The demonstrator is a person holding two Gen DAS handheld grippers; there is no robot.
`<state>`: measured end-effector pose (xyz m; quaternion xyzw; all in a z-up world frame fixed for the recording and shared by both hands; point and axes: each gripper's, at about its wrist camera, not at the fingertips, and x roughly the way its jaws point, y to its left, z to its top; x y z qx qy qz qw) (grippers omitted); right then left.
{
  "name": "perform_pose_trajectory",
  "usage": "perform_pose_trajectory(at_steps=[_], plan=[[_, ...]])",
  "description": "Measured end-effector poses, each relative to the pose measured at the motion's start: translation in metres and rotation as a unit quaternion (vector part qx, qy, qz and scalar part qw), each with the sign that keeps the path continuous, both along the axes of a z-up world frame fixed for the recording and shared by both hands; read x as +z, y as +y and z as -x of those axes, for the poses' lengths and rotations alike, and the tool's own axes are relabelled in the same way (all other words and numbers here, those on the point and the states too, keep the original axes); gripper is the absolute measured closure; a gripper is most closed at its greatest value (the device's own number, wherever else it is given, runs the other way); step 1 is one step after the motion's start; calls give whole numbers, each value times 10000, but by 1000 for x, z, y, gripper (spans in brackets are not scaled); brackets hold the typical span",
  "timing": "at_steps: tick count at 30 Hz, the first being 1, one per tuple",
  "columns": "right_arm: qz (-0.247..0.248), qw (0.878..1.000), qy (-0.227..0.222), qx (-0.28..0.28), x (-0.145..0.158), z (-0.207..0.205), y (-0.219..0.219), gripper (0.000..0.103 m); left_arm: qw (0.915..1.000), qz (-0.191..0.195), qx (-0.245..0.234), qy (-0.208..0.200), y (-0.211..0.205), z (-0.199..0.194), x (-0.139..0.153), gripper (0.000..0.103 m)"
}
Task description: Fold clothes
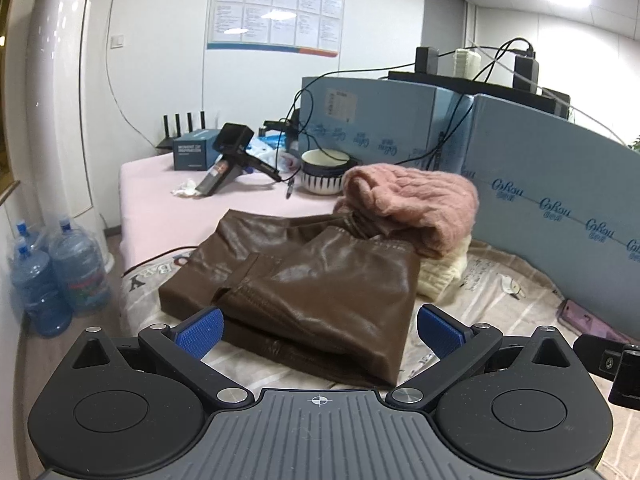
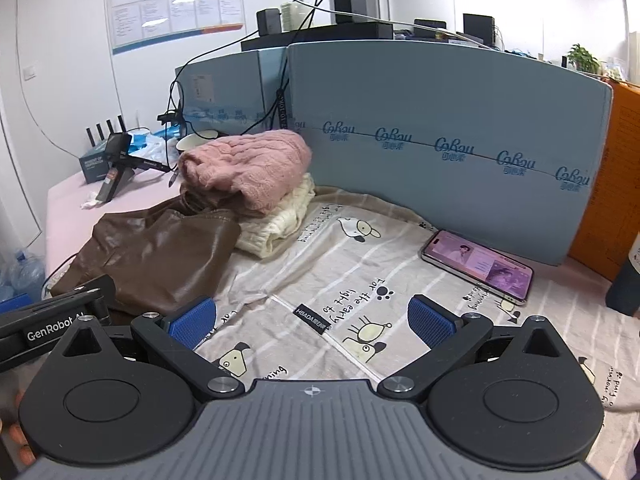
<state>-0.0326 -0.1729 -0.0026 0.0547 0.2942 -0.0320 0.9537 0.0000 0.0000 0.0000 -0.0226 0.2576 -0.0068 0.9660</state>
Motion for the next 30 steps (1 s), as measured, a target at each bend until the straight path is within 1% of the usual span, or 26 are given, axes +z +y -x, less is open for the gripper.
perform_pose_trajectory(at_steps=[3, 4, 5, 7, 8, 12, 16, 22, 27, 30], plan=[[72, 9999, 2, 96, -2, -2, 3, 0, 10000, 17, 0, 80, -1, -1, 1, 0], [-45, 10000, -21, 56, -1, -1, -3, 0, 9999, 41, -25, 157, -3, -4, 3, 0], [-41, 10000, 2, 89, -2, -2, -4, 0, 9998, 60, -40, 162, -4, -4, 5, 0], [-104, 9999, 7, 16, 1, 4, -5, 0, 9999, 114, -40, -5, -5, 3, 8, 0], [-109, 9999, 37, 25, 3, 4, -4, 0, 9998, 177, -46, 39, -2, 2, 9, 0], [-60, 9999, 77, 95, 9, 9, 1, 0, 9997, 198, -121, 76, -1, 9, 15, 0], [-39, 9999, -29, 128, 15, 18, -2, 0, 9996, 209, -141, 116, -3, 14, 20, 0], [-201, 9996, -86, 195, 18, 25, -14, 0, 9994, 237, -178, 173, -9, 21, 23, 0], [-438, 9987, -117, 211, 12, 21, -24, 0, 9998, 28, -179, 107, -11, 22, 26, 0], [-535, 9983, -67, 214, 8, 11, -27, 0, 9998, -54, -182, 59, -11, 12, 27, 0]])
